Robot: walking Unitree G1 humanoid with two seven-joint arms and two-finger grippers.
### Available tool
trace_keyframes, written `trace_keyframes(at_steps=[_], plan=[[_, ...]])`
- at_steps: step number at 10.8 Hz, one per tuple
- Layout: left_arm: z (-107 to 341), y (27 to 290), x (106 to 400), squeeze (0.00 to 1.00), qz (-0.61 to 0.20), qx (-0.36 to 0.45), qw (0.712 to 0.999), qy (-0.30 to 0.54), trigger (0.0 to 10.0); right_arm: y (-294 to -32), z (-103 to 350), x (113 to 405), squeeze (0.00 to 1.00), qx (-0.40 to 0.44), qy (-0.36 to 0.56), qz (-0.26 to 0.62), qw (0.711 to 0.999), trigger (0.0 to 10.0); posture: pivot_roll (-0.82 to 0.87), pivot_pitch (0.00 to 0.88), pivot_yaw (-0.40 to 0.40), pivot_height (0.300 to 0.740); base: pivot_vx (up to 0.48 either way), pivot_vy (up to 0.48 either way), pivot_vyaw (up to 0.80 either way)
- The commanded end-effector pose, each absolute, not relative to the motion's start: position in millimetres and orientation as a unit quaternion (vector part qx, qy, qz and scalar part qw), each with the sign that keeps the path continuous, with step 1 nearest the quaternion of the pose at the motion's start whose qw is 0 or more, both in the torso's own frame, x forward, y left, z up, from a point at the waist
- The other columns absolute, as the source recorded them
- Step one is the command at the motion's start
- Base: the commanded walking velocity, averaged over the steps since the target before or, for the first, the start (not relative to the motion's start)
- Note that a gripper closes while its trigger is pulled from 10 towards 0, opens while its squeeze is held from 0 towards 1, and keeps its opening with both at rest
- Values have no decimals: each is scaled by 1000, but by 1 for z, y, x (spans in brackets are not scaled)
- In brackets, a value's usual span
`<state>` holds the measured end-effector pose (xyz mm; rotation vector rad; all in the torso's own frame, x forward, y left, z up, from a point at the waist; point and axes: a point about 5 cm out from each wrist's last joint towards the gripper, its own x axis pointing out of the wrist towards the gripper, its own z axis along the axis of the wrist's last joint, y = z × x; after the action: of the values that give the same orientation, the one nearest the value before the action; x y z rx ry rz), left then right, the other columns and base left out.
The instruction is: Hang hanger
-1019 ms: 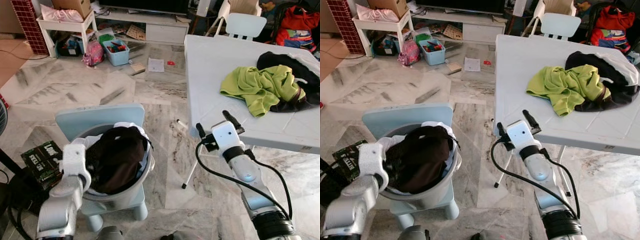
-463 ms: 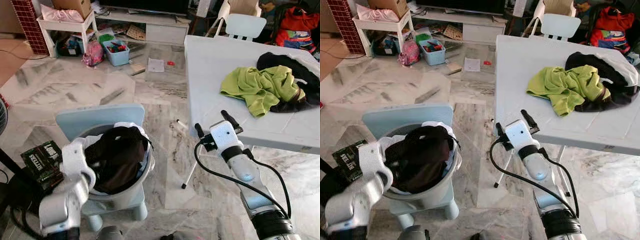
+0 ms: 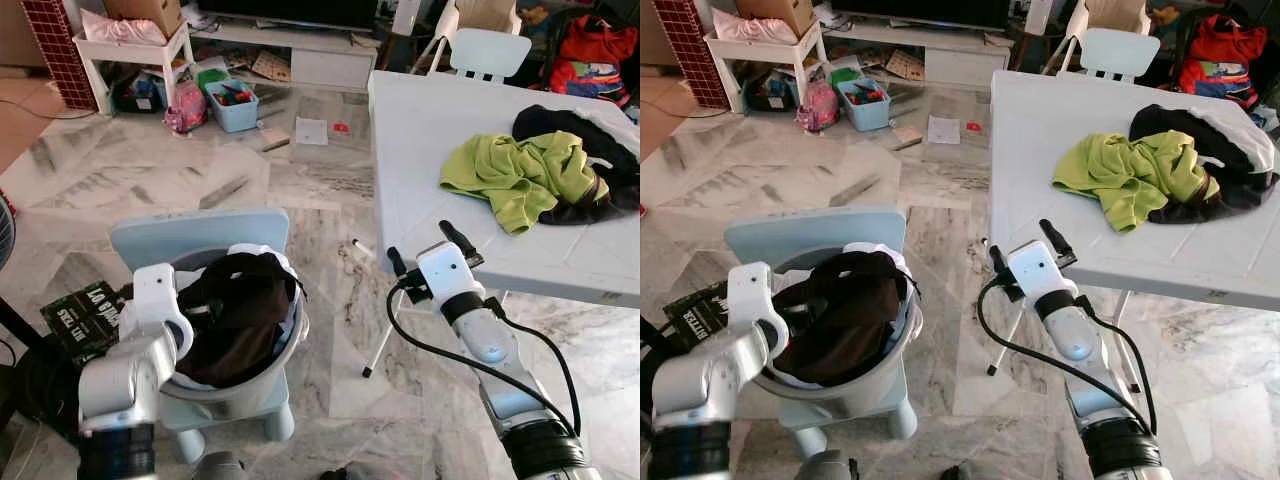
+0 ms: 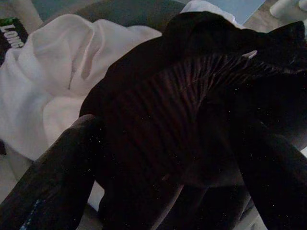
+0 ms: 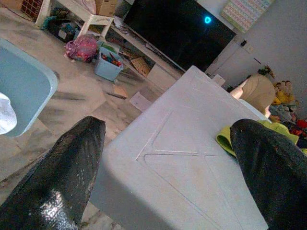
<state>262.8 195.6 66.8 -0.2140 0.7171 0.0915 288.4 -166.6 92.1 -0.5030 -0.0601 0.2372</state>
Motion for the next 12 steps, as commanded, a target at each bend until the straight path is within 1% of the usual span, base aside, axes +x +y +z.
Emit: trace_keyframes(at_steps=[1,2,3,4,5,12], plan=[[64,194,265,0,36,-115,924,362,10000,-168,92,289,0,-251,-31,116,961,10000,5,0,-82,740,0,0,0],[61,192,265,0,28,-138,916,374,10000,-167,92,289,0,-251,-31,116,961,10000,4,0,-80,740,0,0,0],[59,184,264,0,9,-163,908,386,6588,-166,92,289,0,-251,-32,116,960,10000,5,0,-79,740,0,0,0],[59,181,265,0,1,-159,910,384,1608,-166,92,290,0,-252,-33,116,960,10000,5,0,-76,740,0,0,0],[59,181,265,0,0,-160,909,384,0,-165,92,290,0,-251,-34,116,960,10000,4,0,-74,740,0,0,0],[58,182,266,0,4,-170,908,383,0,-164,93,291,0,-253,-36,117,960,10000,4,0,-74,740,0,0,0]])
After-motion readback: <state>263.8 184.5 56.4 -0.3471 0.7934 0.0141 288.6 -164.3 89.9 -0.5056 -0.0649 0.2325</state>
